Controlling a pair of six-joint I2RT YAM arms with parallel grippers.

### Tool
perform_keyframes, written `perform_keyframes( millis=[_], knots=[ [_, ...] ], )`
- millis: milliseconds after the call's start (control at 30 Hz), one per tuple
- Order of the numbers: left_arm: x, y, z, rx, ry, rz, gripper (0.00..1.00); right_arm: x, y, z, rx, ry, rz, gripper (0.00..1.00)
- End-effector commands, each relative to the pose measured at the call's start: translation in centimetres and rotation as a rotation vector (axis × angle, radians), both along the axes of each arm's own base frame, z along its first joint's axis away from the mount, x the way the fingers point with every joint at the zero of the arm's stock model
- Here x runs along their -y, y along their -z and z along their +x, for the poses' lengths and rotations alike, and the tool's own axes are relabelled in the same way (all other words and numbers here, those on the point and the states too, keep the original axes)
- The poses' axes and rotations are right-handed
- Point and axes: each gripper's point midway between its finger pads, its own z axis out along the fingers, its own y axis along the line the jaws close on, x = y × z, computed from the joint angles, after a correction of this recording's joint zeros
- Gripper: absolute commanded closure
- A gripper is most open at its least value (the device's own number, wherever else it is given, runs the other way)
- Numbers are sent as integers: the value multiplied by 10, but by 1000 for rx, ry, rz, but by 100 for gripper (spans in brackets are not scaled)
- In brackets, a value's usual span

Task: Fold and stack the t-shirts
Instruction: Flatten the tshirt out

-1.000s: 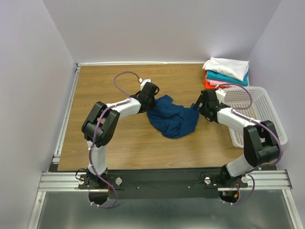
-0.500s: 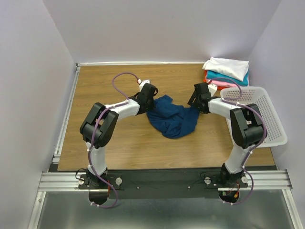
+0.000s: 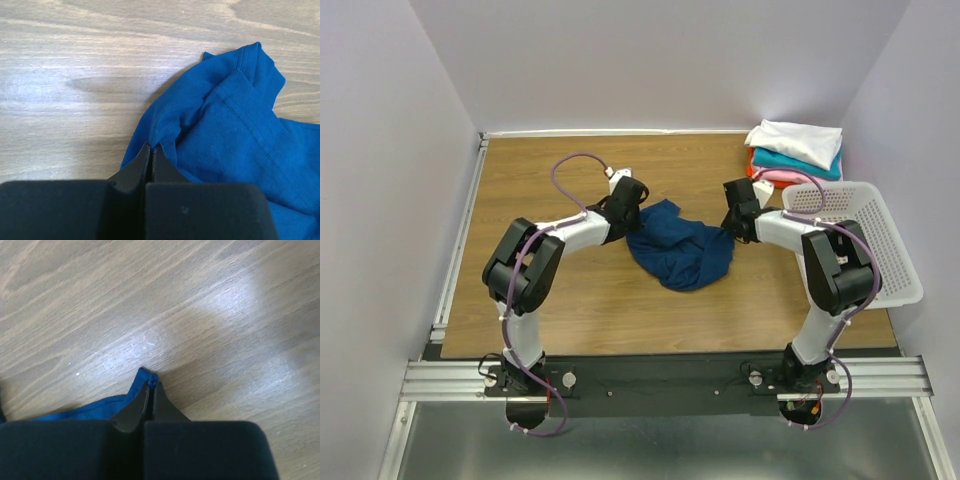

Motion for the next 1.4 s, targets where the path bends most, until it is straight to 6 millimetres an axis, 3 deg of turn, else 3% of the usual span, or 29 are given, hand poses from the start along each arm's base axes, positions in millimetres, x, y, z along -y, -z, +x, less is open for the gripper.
perform_keyframes(
  millis=[0,67,100,167,200,233,300,333,367,400,433,467,500,600,633,700,733,833,1000,1133,1267,1367],
  knots=[
    [-6,-36,4,90,2,-16,100,7,-36,0,70,-10,-58,99],
    [-12,-50,4,121,-16,-4,100,9,-67,6,139,-19,-74,99],
    [-15,-68,2,157,-27,-21,100,10,-100,8,217,-13,-59,99],
    [-21,-89,-1,199,-37,-29,100,13,-133,8,290,-19,-57,99],
    [-26,-116,-3,254,-48,-46,100,14,-150,6,326,-29,-61,99],
    [-29,-126,-7,274,-49,-53,100,16,-178,2,390,-31,-48,99],
    [-36,-153,-13,330,-53,-73,100,19,-211,-6,465,-37,-36,99],
    [-42,-184,-20,395,-56,-100,100,19,-224,-9,494,-43,-28,99],
    [-46,-196,-26,424,-56,-112,100,21,-257,-19,572,-48,-5,99],
    [-54,-228,-37,491,-62,-150,100,19,-270,-24,603,-72,9,99],
    [-58,-240,-44,519,-58,-164,100,20,-287,-31,643,-85,23,99],
    [-62,-255,-51,560,-50,-177,100,21,-318,-43,715,-95,46,99],
    [-69,-285,-66,628,-40,-221,100,20,-333,-51,751,-124,57,99],
    [-85,-321,-93,720,-43,-285,100,26,-390,-81,881,-139,102,99],
    [-95,-345,-113,782,-40,-330,100,26,-405,-90,914,-151,116,99],
    [-107,-366,-133,839,-46,-382,100,32,-432,-113,984,-164,127,99],
    [-120,-384,-154,895,-53,-426,100,35,-452,-125,1032,-168,140,99],
    [-148,-413,-191,993,-94,-509,100,51,-487,-157,1128,-143,141,99],
    [-174,-436,-231,1066,-107,-572,100,63,-511,-184,1198,-134,132,99],
    [-183,-444,-236,1074,-135,-576,100,64,-511,-183,1193,-130,124,99],
    [-197,-431,-208,1010,-299,-504,100,57,-486,-163,1124,-131,117,99],
    [-200,-398,-164,908,-455,-362,100,51,-433,-130,993,-88,116,99]
  ],
)
